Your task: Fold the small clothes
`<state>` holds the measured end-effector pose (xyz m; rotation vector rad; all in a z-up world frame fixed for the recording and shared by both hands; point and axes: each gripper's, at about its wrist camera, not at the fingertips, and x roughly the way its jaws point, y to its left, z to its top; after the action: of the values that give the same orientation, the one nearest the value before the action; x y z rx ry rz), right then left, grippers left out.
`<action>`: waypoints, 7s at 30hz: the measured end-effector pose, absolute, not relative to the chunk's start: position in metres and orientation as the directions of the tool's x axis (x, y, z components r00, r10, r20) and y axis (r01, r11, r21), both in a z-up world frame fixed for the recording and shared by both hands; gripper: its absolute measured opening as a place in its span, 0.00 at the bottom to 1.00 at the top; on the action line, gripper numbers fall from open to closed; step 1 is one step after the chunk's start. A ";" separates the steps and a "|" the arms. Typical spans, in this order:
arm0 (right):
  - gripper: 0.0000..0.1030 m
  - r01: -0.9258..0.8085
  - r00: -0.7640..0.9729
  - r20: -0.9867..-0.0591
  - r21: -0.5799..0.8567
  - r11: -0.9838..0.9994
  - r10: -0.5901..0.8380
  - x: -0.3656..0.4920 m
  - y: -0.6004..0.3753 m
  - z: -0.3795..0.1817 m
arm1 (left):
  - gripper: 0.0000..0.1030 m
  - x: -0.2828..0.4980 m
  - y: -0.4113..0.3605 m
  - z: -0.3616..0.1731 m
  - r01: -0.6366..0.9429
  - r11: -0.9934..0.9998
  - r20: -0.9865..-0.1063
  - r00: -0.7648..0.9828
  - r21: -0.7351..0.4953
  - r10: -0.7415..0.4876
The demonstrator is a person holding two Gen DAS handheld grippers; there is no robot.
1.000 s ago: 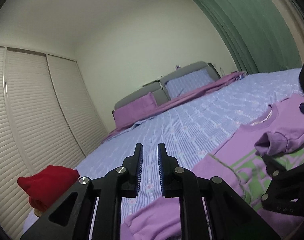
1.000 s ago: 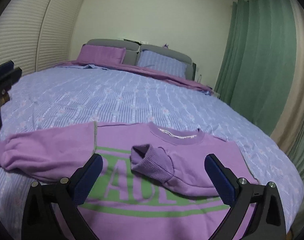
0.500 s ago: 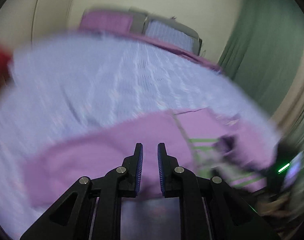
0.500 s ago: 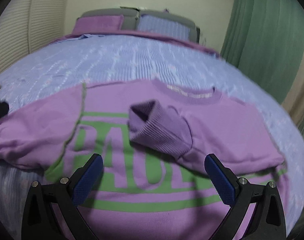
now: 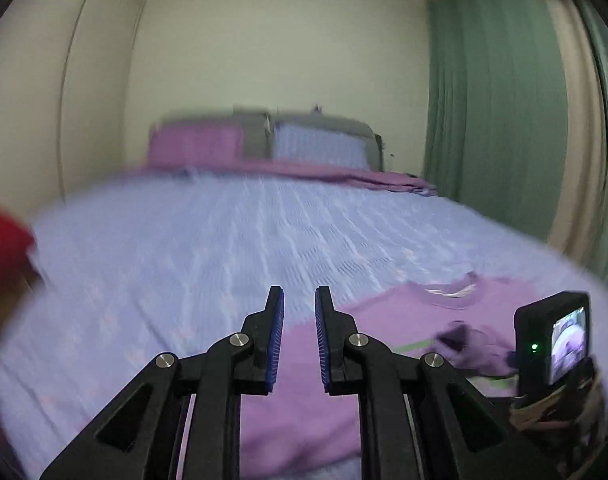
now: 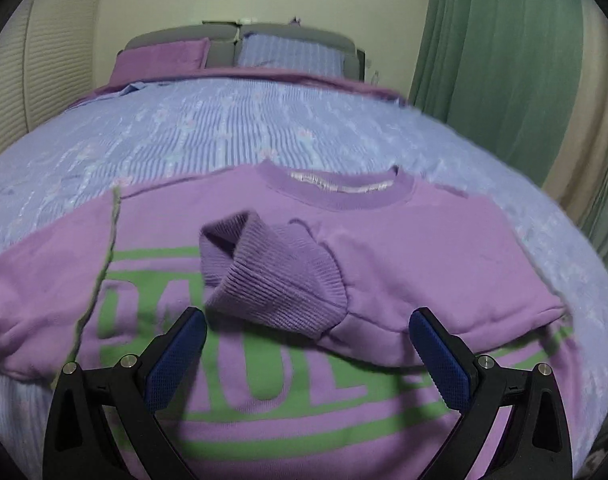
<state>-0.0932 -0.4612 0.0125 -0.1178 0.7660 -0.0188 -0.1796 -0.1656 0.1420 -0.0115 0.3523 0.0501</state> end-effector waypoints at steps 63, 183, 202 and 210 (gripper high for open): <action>1.00 -0.042 0.699 -0.713 0.035 0.998 0.055 -0.092 -0.482 0.001 | 0.15 -0.131 -0.128 0.024 -0.117 0.942 -0.628 0.770 -0.314 -0.114; 1.00 -0.042 0.701 -0.711 0.028 0.999 0.050 -0.092 -0.481 0.001 | 0.38 -0.216 -0.336 -0.078 -0.789 0.599 0.955 -0.266 -0.136 -0.133; 1.00 -0.042 0.701 -0.712 0.027 0.999 0.049 -0.092 -0.481 0.001 | 1.00 -0.218 -0.344 -0.073 -0.794 0.597 0.960 -0.243 -0.114 -0.140; 1.00 -0.042 0.701 -0.712 0.027 0.999 0.049 -0.092 -0.481 0.000 | 1.00 -0.215 -0.340 -0.077 -0.807 0.588 0.963 -0.200 -0.057 -0.181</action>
<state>-0.0919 -0.4813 0.0004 0.0093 0.7926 0.0509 -0.2148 -0.3404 -0.0769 0.8229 -1.7090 0.7043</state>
